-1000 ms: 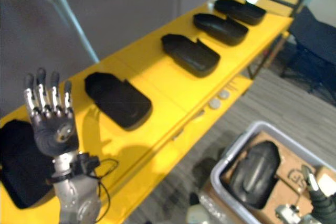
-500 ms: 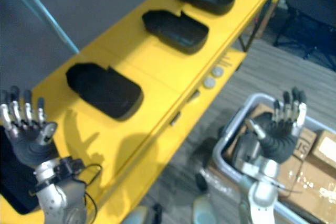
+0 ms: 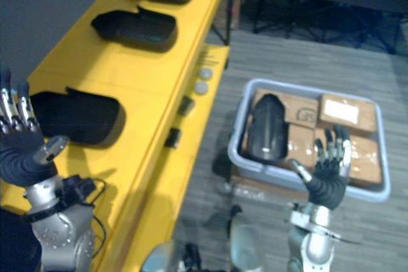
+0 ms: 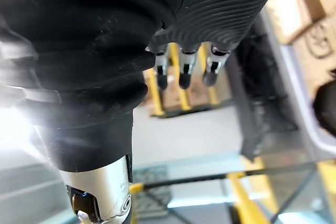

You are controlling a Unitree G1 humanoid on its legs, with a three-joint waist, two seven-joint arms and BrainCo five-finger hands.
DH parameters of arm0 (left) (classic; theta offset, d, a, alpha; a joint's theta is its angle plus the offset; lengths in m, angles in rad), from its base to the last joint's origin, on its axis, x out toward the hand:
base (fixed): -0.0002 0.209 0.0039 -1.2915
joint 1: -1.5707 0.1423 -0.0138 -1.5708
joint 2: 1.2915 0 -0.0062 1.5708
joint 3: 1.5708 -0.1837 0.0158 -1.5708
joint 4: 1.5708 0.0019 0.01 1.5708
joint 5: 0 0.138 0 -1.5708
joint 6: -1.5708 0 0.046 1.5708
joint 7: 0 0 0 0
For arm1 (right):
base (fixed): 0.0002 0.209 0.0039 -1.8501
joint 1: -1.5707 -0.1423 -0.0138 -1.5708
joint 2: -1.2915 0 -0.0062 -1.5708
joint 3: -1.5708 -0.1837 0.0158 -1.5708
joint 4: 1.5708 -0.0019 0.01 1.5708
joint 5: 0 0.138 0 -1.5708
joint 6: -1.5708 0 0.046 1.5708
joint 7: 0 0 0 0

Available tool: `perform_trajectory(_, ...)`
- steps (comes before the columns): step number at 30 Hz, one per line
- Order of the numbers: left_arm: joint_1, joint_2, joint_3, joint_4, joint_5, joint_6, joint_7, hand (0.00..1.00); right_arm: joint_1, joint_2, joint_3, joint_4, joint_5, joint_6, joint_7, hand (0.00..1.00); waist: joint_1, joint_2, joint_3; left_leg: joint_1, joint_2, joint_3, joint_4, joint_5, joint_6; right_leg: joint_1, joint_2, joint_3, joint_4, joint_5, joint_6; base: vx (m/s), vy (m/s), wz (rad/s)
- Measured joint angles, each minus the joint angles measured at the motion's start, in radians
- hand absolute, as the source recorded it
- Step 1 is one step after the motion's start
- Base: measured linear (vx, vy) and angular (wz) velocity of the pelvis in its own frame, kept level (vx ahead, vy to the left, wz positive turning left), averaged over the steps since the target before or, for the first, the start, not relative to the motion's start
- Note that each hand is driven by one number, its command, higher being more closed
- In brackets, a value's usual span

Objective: Walk over and take plastic housings, then place them on the shelf

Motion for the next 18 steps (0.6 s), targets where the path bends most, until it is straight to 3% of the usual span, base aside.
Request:
perform_trajectory(1,0.015,-0.009,0.012,0.001,0.000,0.011,-0.001,0.00,-0.040,0.000,0.008,0.011,-0.037,0.010,-0.018,0.00,0.014,-0.002,-0.001,0.000,0.012,0.022,-0.015,0.017,-0.013,0.034,-0.044,-0.039,0.007,-0.034,0.005,-0.13,-0.152,-0.61)
perform_trajectory(3,0.042,-0.031,0.034,0.003,-0.001,0.019,-0.003,0.00,-0.082,0.000,0.028,0.026,-0.105,0.043,-0.080,0.00,0.020,-0.015,-0.011,-0.011,0.031,0.031,-0.021,0.035,-0.041,0.101,-0.097,-0.072,-0.038,-0.044,0.022,-0.08,-0.237,-0.41)
perform_trajectory(4,0.053,-0.032,0.035,0.003,-0.003,0.023,-0.007,0.00,-0.095,0.002,0.038,0.037,-0.136,0.081,-0.156,0.00,0.029,-0.040,-0.029,-0.037,0.032,0.023,-0.014,0.048,-0.064,0.123,-0.102,-0.072,-0.125,-0.034,0.137,-0.05,-0.279,-0.28)
perform_trajectory(5,0.054,-0.040,0.030,0.005,-0.005,0.025,-0.009,0.00,-0.105,-0.001,0.035,0.046,-0.137,0.098,-0.182,0.00,0.034,-0.040,-0.032,-0.048,0.034,0.006,-0.017,0.056,-0.076,0.128,-0.085,-0.073,-0.161,-0.030,0.166,-0.05,-0.293,-0.31)
perform_trajectory(6,0.059,-0.070,0.020,0.010,-0.015,0.031,-0.014,0.00,-0.111,-0.010,0.016,0.067,-0.133,0.132,-0.223,0.00,0.037,-0.014,-0.039,-0.065,0.056,-0.060,-0.045,0.077,-0.094,0.133,-0.033,-0.075,-0.218,0.009,0.146,-0.02,-0.291,-0.35)
perform_trajectory(7,0.062,-0.087,0.019,0.010,-0.031,0.032,-0.014,0.00,-0.100,-0.010,-0.007,0.080,-0.134,0.151,-0.258,0.00,0.035,-0.004,-0.046,-0.061,0.074,-0.068,-0.081,0.103,-0.104,0.140,0.001,-0.076,-0.270,0.037,0.130,-0.02,-0.231,-0.34)
perform_trajectory(10,0.070,-0.093,0.020,0.012,-0.052,0.033,-0.012,0.00,-0.076,-0.014,-0.059,0.080,-0.133,0.183,-0.303,0.00,0.011,0.002,-0.049,-0.061,0.101,-0.096,-0.128,0.146,-0.117,0.138,0.056,-0.065,-0.338,0.091,0.101,-0.02,-0.169,-0.35)
perform_trajectory(14,0.074,-0.126,-0.016,0.039,-0.099,0.030,-0.055,0.00,-0.045,-0.026,-0.117,0.080,-0.087,0.208,-0.282,0.00,0.004,0.006,-0.046,-0.055,0.099,-0.117,-0.159,0.166,-0.107,0.120,0.085,-0.007,-0.388,0.140,0.090,-0.06,-0.043,-0.53)
perform_trajectory(18,0.071,-0.124,-0.071,0.111,-0.119,0.032,-0.149,0.00,0.006,-0.022,-0.150,0.093,-0.040,0.208,-0.249,0.00,-0.019,0.010,-0.044,-0.053,0.074,-0.146,-0.188,0.169,-0.111,0.128,0.086,0.019,-0.475,0.202,0.100,-0.08,0.057,-0.22)
